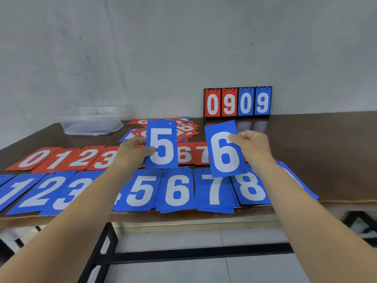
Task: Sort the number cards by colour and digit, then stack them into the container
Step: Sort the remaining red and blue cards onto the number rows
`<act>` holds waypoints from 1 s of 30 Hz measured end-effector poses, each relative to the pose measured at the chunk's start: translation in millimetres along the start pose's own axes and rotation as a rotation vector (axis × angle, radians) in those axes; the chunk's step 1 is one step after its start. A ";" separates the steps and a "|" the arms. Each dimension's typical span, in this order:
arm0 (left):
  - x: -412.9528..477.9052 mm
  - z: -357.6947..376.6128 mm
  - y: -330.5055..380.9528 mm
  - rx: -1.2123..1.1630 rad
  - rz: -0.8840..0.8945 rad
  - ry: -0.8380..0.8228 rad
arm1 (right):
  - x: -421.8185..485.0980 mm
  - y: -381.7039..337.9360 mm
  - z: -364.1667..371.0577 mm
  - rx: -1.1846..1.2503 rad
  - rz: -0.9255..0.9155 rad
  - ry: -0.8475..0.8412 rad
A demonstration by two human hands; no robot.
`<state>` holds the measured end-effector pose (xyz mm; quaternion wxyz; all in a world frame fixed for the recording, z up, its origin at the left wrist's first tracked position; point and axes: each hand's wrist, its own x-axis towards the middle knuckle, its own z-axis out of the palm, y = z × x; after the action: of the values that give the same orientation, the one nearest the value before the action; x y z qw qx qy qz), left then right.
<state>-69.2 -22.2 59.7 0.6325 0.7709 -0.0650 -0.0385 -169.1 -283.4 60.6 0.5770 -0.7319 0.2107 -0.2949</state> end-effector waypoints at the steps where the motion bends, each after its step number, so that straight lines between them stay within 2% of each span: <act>1: -2.4 -2.8 -0.5 0.006 -0.010 0.002 | -6.2 0.1 1.6 -0.004 0.011 -0.001; 8: -19.3 -35.5 -21.9 0.117 -0.080 0.015 | -47.1 6.0 43.4 0.022 0.073 -0.056; 12: -30.2 -54.1 -35.8 0.248 -0.028 0.072 | -67.2 12.3 71.7 -0.004 0.127 -0.096; 16: -38.0 -63.3 -48.4 0.329 -0.005 0.079 | -73.6 24.5 93.9 -0.094 0.106 -0.097; 20: -42.1 -60.2 -58.4 0.474 0.046 0.083 | -75.2 27.7 104.1 -0.353 0.062 -0.040; 27: -44.0 -54.7 -73.1 0.915 0.081 0.154 | -77.0 30.8 113.6 -0.876 -0.110 0.061; 30: -44.2 -54.9 -77.0 1.000 0.100 0.172 | -76.8 34.3 114.5 -0.987 -0.164 0.075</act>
<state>-101.1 52.3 -6.0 0.1904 0.9756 -0.0599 0.0910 -147.3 -159.5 -5.4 0.1290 -0.9206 0.2876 -0.2304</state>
